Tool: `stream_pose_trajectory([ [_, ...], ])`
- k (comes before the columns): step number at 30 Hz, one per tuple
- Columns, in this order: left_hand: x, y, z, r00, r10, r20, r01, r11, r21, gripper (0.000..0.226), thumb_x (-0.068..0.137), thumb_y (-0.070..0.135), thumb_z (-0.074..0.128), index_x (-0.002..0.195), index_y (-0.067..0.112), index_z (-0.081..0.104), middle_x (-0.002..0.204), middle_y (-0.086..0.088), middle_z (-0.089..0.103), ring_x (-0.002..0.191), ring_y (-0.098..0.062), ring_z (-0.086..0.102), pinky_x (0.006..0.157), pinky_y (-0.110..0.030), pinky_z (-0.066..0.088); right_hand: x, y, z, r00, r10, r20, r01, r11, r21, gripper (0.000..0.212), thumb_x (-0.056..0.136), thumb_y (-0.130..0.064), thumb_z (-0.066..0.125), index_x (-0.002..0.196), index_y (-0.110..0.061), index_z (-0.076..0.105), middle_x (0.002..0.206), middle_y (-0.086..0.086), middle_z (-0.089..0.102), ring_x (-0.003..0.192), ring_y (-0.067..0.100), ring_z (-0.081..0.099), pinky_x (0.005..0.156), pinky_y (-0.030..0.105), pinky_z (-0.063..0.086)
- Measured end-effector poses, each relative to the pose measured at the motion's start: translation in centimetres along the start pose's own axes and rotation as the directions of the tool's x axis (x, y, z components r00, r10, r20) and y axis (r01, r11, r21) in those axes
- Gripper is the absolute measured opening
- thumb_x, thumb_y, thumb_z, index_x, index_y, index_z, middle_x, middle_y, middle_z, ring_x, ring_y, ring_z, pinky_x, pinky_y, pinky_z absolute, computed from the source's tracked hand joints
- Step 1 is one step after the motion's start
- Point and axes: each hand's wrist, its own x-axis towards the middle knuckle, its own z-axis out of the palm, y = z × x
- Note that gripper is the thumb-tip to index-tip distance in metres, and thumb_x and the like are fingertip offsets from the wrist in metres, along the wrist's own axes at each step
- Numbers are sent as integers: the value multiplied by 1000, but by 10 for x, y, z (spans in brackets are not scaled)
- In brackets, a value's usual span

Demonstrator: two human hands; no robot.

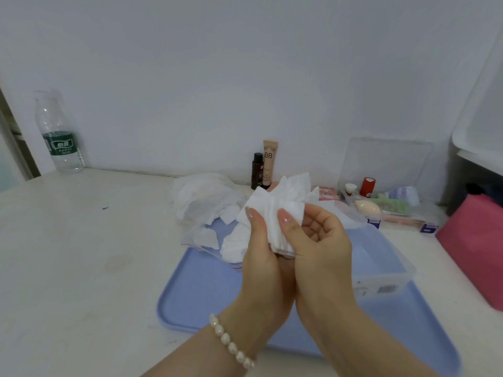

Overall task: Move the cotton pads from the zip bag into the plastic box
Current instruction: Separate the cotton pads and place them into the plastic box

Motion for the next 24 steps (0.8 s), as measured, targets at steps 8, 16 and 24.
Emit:
stream_pose_trajectory([
  [8, 4, 2, -2, 992, 89, 90, -93, 995, 39, 51, 74, 52, 45, 88, 16, 78, 109, -9, 70, 108, -21, 64, 100, -37, 44, 10, -11, -4, 989, 87, 119, -85, 996, -23, 36, 71, -6, 76, 103, -9, 61, 92, 7, 71, 83, 16, 70, 67, 22, 55],
  [16, 11, 12, -1, 995, 82, 65, -84, 996, 39, 59, 84, 54, 37, 103, 7, 66, 107, -14, 70, 104, -24, 65, 97, -37, 45, 17, -19, -8, 953, 185, 238, -172, 982, -77, 8, 77, -7, 69, 86, -7, 67, 83, 4, 74, 77, 13, 71, 59, 18, 53],
  [24, 20, 31, -6, 989, 10, 144, -48, 965, 258, 38, 74, 6, 55, 110, -2, 62, 113, -18, 66, 104, -29, 64, 88, -37, 53, 45, -51, -31, 832, 438, 339, -407, 899, -163, 27, 85, -23, 57, 110, -17, 65, 105, 3, 71, 83, 12, 67, 62, 23, 41],
])
